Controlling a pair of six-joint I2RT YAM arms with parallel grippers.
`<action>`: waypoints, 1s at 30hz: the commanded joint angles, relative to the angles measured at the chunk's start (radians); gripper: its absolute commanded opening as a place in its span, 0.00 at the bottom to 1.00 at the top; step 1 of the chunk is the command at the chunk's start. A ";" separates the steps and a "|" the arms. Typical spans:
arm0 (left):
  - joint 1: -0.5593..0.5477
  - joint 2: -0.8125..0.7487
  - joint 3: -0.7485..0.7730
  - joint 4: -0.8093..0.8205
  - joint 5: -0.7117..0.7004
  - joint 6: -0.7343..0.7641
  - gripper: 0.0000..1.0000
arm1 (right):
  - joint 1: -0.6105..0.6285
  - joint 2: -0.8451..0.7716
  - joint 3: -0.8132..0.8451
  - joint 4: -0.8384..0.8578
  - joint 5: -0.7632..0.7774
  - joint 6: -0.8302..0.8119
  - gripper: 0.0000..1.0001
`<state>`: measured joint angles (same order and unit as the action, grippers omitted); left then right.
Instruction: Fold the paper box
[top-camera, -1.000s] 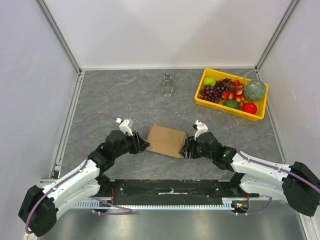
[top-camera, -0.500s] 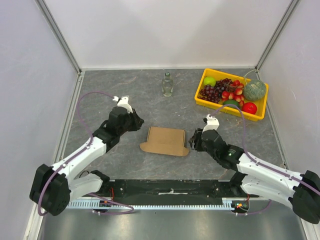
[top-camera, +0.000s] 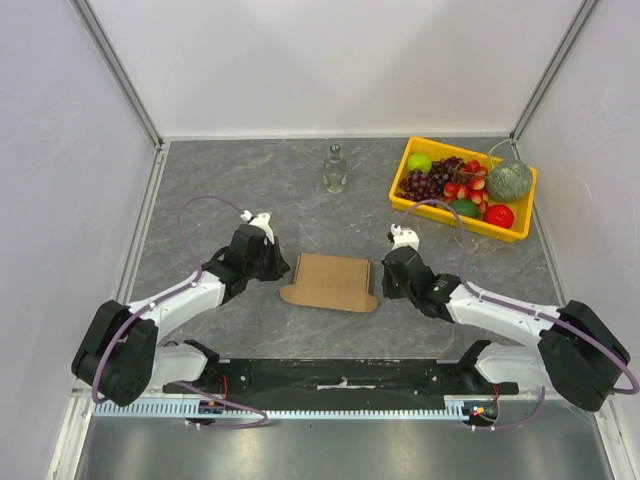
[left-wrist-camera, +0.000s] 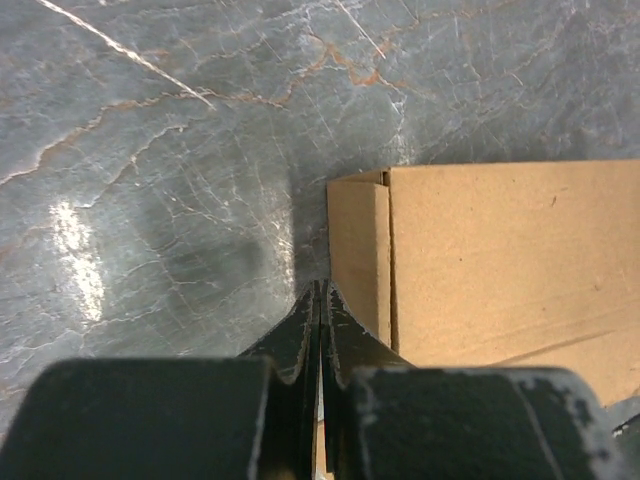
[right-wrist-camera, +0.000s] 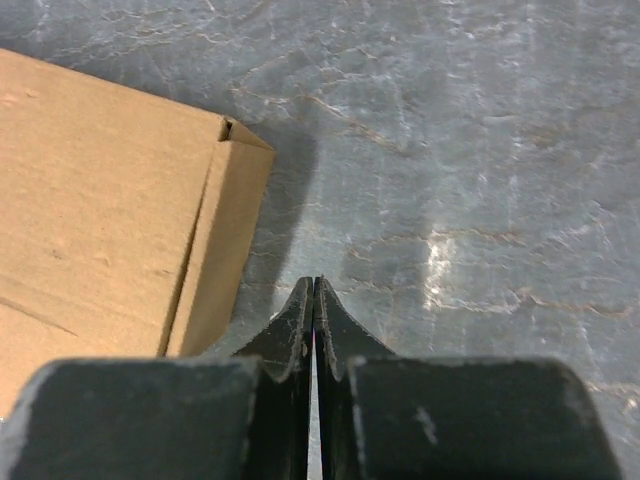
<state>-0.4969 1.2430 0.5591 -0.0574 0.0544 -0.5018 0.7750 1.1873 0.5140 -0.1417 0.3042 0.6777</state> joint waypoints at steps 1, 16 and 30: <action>0.003 0.010 -0.021 0.091 0.087 0.045 0.02 | -0.009 0.043 0.041 0.131 -0.089 -0.046 0.05; 0.001 0.151 -0.005 0.208 0.177 0.023 0.02 | -0.037 0.198 0.087 0.281 -0.137 -0.018 0.05; 0.011 0.109 0.041 0.073 -0.040 0.022 0.07 | -0.126 0.154 0.115 0.188 -0.022 -0.099 0.17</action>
<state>-0.4919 1.4284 0.5968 0.0578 0.1219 -0.4805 0.6827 1.4120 0.6262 0.0631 0.2104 0.6250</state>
